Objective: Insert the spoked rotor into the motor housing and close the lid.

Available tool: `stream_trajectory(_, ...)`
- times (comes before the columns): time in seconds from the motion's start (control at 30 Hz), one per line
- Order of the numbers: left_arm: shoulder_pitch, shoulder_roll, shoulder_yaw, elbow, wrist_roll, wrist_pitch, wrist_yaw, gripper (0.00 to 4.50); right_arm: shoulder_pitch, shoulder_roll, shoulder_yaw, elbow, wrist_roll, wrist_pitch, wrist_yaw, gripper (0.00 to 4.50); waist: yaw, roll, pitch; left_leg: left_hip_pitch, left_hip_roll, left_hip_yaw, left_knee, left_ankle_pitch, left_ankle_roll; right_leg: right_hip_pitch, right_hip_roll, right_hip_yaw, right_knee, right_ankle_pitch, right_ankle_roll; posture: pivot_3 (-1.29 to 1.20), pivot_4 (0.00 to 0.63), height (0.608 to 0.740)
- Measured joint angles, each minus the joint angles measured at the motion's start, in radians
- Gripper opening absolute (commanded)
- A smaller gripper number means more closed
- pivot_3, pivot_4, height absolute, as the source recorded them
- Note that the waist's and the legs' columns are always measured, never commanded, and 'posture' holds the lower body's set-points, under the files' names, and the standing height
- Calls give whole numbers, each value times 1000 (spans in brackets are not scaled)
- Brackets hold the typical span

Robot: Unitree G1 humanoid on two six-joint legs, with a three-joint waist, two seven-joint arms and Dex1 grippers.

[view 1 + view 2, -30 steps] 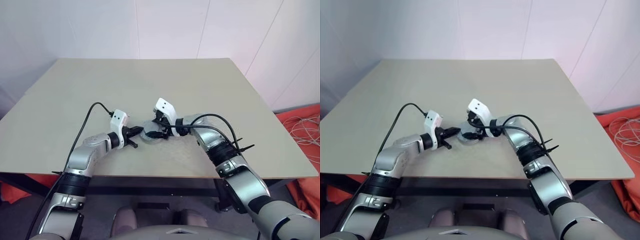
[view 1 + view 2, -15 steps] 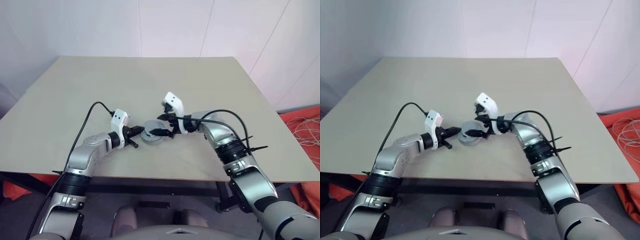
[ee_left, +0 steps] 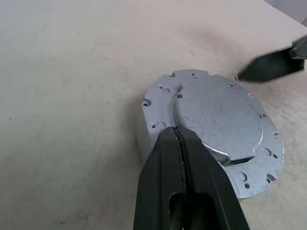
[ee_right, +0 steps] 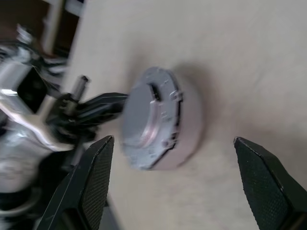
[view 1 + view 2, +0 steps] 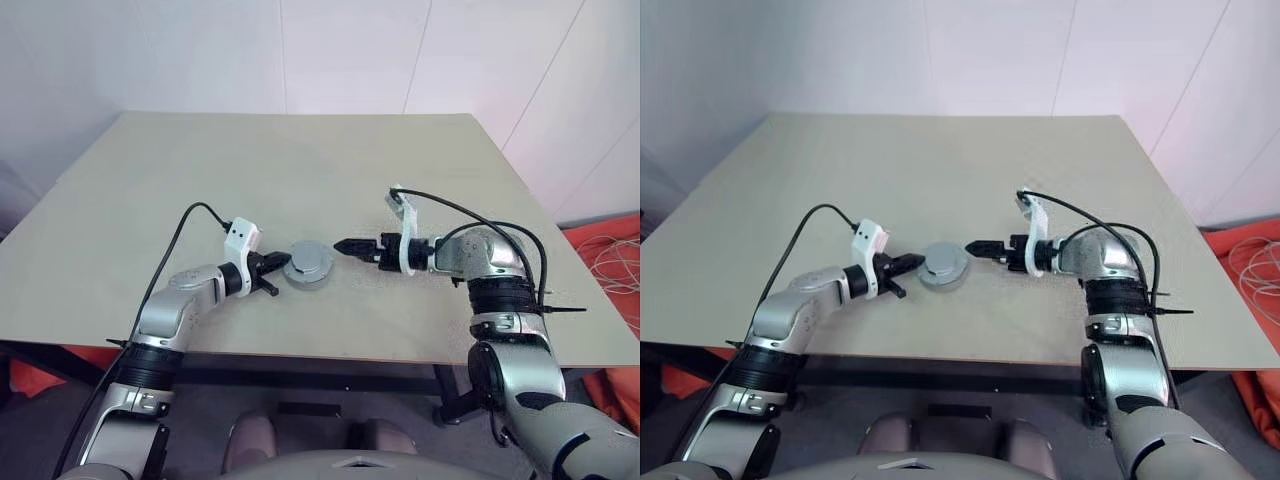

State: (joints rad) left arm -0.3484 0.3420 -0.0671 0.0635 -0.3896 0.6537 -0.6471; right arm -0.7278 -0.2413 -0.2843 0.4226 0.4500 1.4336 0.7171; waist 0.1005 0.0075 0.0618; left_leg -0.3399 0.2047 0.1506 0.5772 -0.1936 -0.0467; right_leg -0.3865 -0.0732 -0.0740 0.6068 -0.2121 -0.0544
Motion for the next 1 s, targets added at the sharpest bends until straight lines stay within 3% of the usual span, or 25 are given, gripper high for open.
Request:
stream_trajectory(0.17, -2, 0, -1, 1, 2, 1, -2, 0, 2, 89, -132, 50, 33, 65, -95, 4493, 1, 1, 0, 0, 0, 0, 0, 0, -1, -1, 0, 0, 0, 0, 0, 0, 0, 740)
stream_trajectory(0.37, -2, 2, -1, 0, 2, 6, -4, 0, 4, 165, -190, 83, 42, 61, -174, 4493, 0, 1, -1, 1, 0, 0, -1, 0, -1, -1, 0, 0, 0, 0, 1, 0, 0, 740)
stream_trajectory(0.47, -2, 3, 0, -1, 3, 8, -3, 0, 4, 173, -226, 111, 56, 53, -201, 3904, 0, 1, -1, 2, 0, 0, -2, 1, -1, 0, 0, 0, 0, 0, 1, 0, 0, 740)
stream_trajectory(0.73, 7, 1, 19, -2, -3, 24, -1, 0, 6, 155, -241, 139, 79, 51, -222, 1285, 0, 2, -1, 2, -1, 0, -4, 1, -2, 0, 0, 0, -1, -1, 1, 0, 0, 740)
stream_trajectory(0.77, 10, -4, 24, -2, -5, 27, 2, 0, 6, 156, -243, 138, 87, 50, -221, 1110, 0, 2, -1, 2, -1, 0, -4, 1, -2, -1, 0, 0, -1, -1, 1, 0, 0, 740)
stream_trajectory(1.0, 25, -12, 76, -13, -49, 76, 7, 0, 10, 162, -241, 137, 104, 48, -231, 1081, -1, 2, -1, 2, 0, 0, -5, 1, -2, -1, 0, 0, -2, -1, 1, 0, 0, 740)
